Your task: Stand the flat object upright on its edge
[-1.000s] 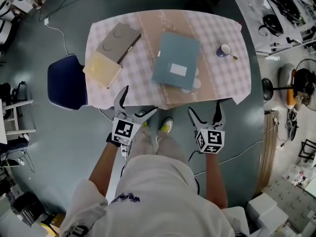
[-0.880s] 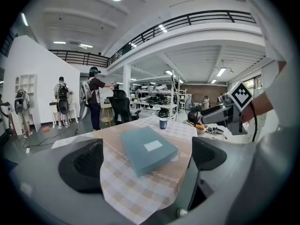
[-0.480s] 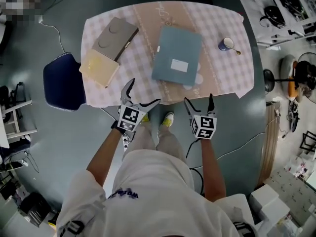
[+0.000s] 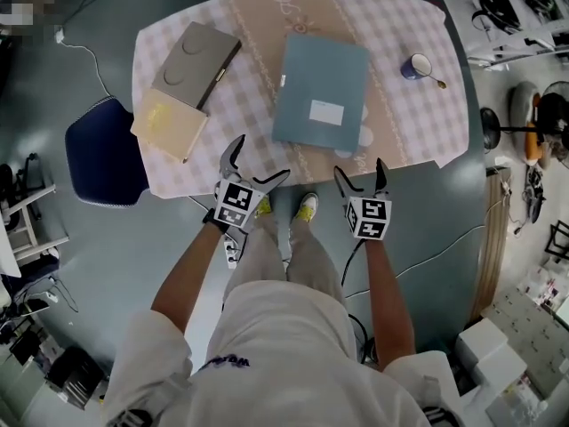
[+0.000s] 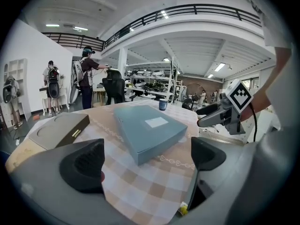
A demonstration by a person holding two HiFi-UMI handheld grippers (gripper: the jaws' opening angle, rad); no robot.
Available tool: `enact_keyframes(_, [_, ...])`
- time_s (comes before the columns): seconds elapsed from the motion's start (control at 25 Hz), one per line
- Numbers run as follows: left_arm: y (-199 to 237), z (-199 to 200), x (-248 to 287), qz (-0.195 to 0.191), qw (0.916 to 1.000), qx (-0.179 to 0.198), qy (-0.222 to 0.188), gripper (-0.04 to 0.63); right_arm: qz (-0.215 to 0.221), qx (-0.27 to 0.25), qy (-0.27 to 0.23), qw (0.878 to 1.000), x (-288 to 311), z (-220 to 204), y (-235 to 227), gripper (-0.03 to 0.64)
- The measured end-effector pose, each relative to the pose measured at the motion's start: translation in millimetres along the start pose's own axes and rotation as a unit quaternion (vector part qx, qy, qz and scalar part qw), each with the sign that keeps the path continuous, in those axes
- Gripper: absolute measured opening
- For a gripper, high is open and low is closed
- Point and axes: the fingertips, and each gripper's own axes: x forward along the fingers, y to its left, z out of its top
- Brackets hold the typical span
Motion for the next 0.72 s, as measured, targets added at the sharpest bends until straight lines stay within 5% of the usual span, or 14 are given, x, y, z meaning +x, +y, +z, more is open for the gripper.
enact_keyframes(0.72, [6.1,-40.1,62.6,-0.012,0.9995,-0.002,0.030,0.445,0.003,0.001,0.024,1.000,44.8,-38.3,-5.0,0.393])
